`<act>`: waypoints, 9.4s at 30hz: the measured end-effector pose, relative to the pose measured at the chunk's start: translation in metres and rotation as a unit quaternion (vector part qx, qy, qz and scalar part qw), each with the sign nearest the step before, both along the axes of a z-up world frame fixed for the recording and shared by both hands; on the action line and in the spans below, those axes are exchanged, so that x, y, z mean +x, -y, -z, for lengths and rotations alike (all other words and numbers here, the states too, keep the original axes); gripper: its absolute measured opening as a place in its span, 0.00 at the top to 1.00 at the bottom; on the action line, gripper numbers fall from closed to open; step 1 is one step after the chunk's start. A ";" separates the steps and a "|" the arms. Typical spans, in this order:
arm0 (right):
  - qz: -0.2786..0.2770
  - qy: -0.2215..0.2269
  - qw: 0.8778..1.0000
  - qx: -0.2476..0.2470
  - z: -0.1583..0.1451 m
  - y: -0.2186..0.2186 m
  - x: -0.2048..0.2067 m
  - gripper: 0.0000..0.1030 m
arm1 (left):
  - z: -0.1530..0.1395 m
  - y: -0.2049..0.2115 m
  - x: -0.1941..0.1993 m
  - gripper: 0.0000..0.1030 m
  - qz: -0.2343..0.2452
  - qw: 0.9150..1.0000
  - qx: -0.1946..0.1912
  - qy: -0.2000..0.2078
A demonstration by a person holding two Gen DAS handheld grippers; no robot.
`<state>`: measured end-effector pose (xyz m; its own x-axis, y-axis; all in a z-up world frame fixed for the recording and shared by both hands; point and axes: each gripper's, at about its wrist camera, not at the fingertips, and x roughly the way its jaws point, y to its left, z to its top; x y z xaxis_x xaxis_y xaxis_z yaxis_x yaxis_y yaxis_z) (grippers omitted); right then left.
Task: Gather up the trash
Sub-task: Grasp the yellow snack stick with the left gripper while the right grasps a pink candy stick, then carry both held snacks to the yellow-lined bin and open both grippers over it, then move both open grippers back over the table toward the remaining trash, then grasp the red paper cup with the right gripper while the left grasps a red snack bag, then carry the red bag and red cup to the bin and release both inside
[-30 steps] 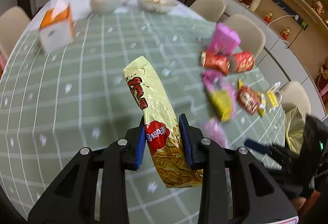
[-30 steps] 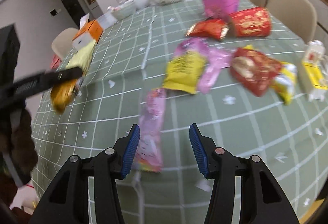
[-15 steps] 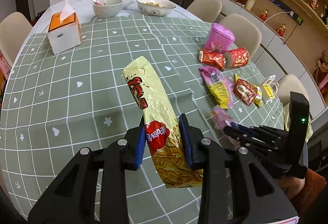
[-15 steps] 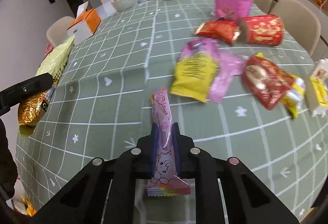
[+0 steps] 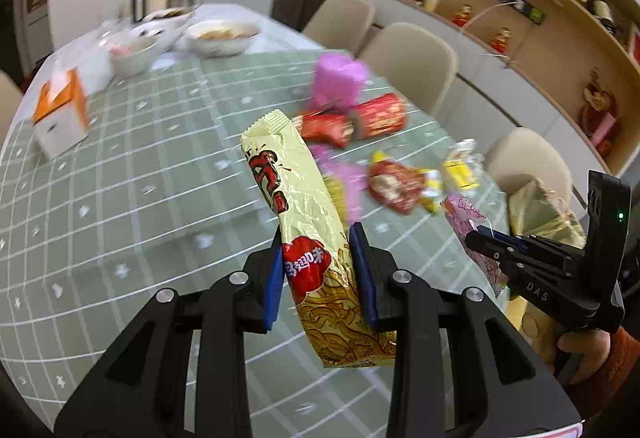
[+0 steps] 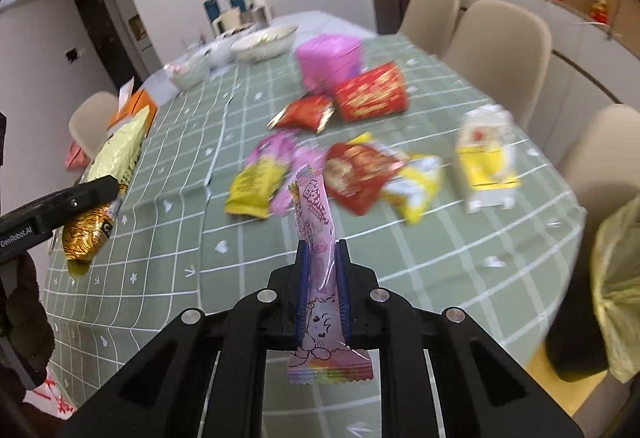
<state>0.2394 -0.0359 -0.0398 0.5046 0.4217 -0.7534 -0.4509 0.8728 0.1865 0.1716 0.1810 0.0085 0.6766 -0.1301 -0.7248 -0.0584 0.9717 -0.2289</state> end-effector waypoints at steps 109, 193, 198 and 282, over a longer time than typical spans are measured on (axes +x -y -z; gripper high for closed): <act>0.268 0.077 0.959 0.042 -0.022 0.422 0.042 0.48 | 0.005 0.378 0.138 0.43 0.217 0.975 -0.036 -0.021; -0.026 0.000 0.999 0.035 -0.018 0.016 0.171 0.94 | 0.104 -0.028 0.293 0.40 0.230 0.971 -0.020 -0.056; 0.008 0.007 0.999 0.040 -0.031 0.037 0.139 0.94 | 0.106 -0.017 0.271 0.40 0.261 0.962 -0.022 -0.078; 0.237 0.131 0.963 -0.010 -0.110 0.450 0.007 0.95 | -0.002 0.473 0.197 0.88 0.308 0.947 -0.085 0.019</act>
<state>0.2465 -0.4858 0.0700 0.8104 0.0834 -0.5798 -0.0302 0.9944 0.1008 0.3686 -0.2918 0.0110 0.4592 -0.6217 -0.6346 0.5189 0.7675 -0.3764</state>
